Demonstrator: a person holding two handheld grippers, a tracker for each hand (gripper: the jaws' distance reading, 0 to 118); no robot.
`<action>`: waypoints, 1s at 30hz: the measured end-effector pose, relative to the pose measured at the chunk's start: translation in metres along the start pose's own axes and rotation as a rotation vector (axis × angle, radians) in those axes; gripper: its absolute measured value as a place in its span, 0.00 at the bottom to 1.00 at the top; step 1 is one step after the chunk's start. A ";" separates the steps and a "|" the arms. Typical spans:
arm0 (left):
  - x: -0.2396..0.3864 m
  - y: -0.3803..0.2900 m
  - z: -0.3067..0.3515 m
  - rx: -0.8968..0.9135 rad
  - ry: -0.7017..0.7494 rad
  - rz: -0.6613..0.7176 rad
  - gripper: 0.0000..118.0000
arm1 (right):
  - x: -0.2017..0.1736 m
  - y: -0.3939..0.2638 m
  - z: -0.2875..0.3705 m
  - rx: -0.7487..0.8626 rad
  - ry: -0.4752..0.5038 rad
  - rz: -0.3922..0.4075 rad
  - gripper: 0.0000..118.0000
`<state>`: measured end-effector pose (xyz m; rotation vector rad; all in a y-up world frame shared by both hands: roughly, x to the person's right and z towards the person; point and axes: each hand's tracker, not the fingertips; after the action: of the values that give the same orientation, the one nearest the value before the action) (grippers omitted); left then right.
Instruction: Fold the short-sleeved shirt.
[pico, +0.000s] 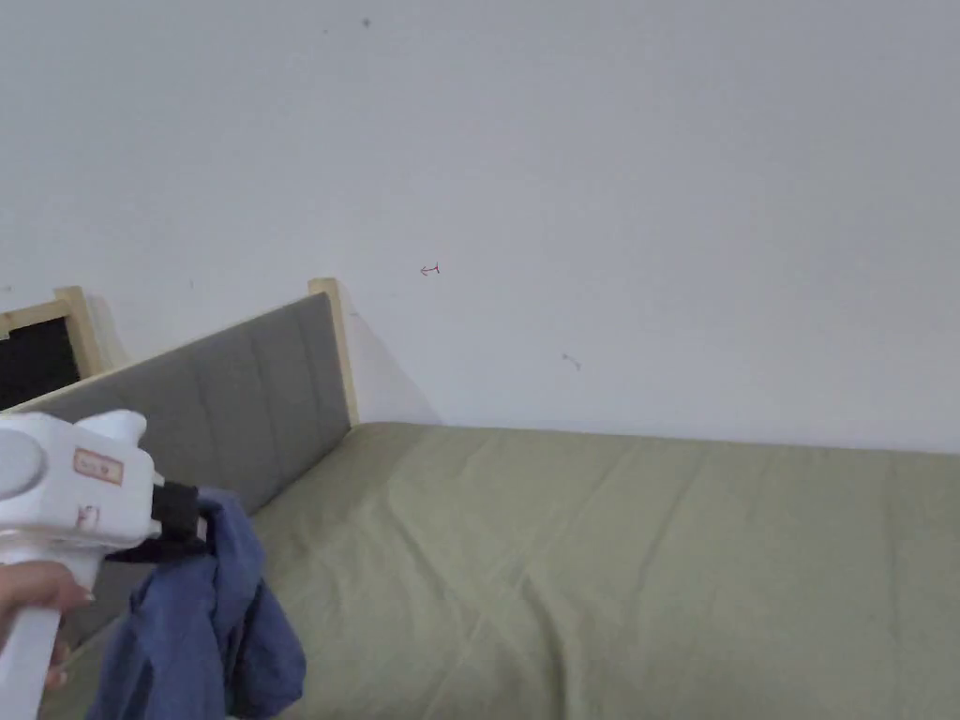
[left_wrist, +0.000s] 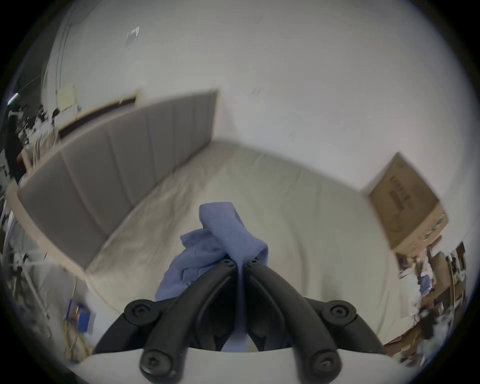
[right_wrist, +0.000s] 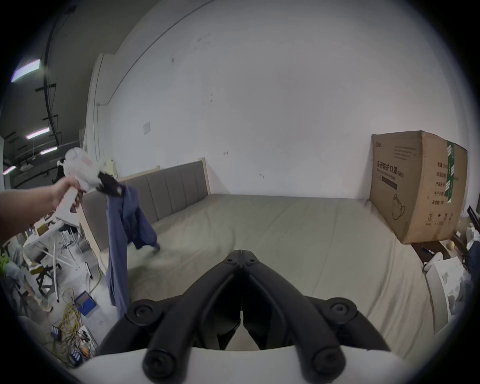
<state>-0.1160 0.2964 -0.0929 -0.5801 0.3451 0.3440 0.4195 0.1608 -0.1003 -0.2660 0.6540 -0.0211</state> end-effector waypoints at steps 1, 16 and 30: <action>0.018 0.017 0.027 0.064 -0.039 -0.013 0.00 | 0.002 0.002 0.005 0.012 -0.002 -0.004 0.00; 0.377 -0.008 0.024 -0.052 -0.610 -0.439 0.00 | 0.069 0.016 0.091 0.153 -0.192 -0.105 0.00; 0.469 -0.312 -0.285 -0.779 -0.498 -0.340 0.60 | 0.147 -0.049 0.075 0.007 -0.343 -0.203 0.00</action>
<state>0.3652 -0.0127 -0.3608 -1.2628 -0.3943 0.2747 0.5842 0.1163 -0.1188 -0.3193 0.2844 -0.1685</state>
